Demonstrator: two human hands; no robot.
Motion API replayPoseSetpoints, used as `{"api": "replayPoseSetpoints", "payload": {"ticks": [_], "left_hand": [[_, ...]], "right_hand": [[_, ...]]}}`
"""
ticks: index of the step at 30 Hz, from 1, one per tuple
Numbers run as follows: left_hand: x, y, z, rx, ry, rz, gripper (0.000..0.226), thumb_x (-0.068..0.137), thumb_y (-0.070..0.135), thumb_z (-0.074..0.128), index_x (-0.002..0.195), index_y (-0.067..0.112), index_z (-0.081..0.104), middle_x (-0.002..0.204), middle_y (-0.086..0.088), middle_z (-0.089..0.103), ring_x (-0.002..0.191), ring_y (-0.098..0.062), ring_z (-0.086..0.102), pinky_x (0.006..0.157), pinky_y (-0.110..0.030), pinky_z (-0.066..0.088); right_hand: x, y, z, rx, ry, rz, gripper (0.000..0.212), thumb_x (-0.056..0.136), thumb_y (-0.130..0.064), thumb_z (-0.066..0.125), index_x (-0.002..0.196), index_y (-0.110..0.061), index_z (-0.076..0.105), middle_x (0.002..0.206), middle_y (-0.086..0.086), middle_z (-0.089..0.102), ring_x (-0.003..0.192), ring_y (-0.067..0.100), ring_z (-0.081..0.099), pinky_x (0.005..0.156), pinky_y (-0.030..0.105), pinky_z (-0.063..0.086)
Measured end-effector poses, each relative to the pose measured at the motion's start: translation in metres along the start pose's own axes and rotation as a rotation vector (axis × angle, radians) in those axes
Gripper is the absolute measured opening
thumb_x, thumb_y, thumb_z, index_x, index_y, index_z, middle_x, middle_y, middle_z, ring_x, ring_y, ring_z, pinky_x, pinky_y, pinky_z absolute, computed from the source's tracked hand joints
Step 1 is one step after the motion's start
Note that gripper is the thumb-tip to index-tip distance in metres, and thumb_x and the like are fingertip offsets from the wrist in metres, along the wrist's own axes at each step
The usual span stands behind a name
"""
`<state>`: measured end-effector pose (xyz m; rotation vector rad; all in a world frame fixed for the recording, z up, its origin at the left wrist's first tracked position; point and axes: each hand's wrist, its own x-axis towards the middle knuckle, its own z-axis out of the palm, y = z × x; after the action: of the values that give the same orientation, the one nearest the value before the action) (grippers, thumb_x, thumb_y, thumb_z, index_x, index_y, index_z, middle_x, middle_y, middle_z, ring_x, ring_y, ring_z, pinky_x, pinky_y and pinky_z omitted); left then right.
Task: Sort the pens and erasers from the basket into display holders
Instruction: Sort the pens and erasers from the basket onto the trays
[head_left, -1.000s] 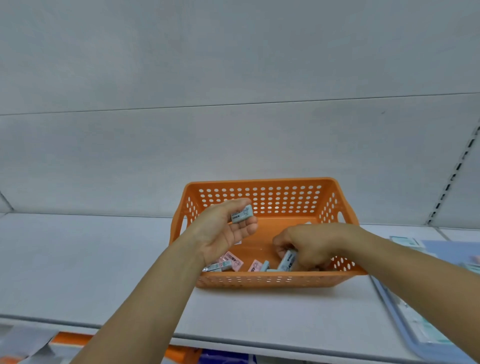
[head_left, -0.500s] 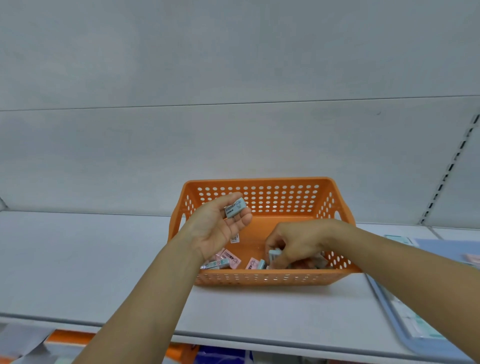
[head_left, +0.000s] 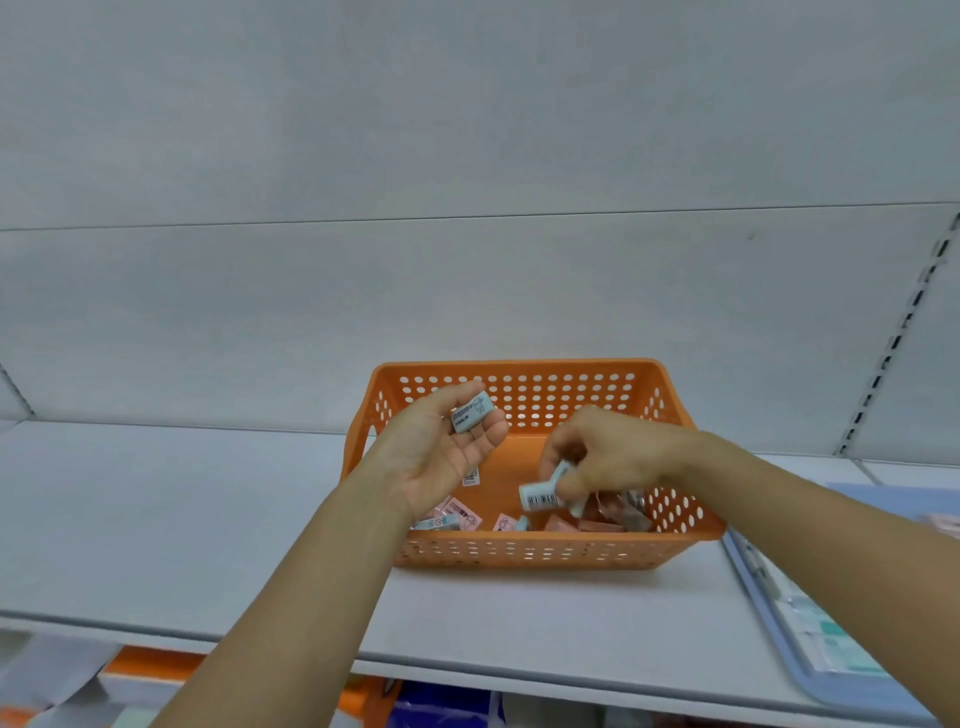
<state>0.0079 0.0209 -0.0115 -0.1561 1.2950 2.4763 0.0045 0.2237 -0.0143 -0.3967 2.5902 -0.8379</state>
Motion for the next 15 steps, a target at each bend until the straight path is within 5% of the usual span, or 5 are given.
{"api": "replayPoseSetpoints", "payload": {"ticks": [4,10,15], "left_hand": [[-0.011,-0.010,0.015,0.018,-0.032,0.038,0.026,0.086,0.008,0.069,0.109,-0.001,0.065,0.090,-0.014,0.062,0.083,-0.022,0.066,0.072,-0.033,0.061],[-0.024,-0.036,0.073,0.045,-0.153,0.126,0.035,0.081,0.012,0.069,0.112,-0.003,0.065,0.096,-0.015,0.063,0.080,-0.021,0.069,0.072,-0.031,0.059],[-0.026,-0.083,0.132,0.089,-0.216,0.132,0.024,0.092,0.007,0.058,0.113,-0.003,0.063,0.090,-0.012,0.063,0.078,-0.021,0.068,0.079,-0.032,0.060]], "right_hand": [[-0.025,0.005,-0.016,0.353,0.224,-0.098,0.017,0.081,-0.003,0.071,0.093,-0.014,0.069,0.074,0.009,0.073,0.056,0.016,0.066,0.045,0.026,0.050],[-0.082,0.031,-0.033,0.476,0.395,-0.176,0.015,0.081,0.003,0.068,0.091,-0.008,0.069,0.080,0.020,0.071,0.056,0.021,0.063,0.043,0.024,0.048],[-0.144,0.081,-0.044,0.563,0.504,-0.142,0.015,0.081,0.009,0.064,0.090,-0.002,0.067,0.067,0.013,0.066,0.049,0.016,0.055,0.041,0.023,0.041]]}}
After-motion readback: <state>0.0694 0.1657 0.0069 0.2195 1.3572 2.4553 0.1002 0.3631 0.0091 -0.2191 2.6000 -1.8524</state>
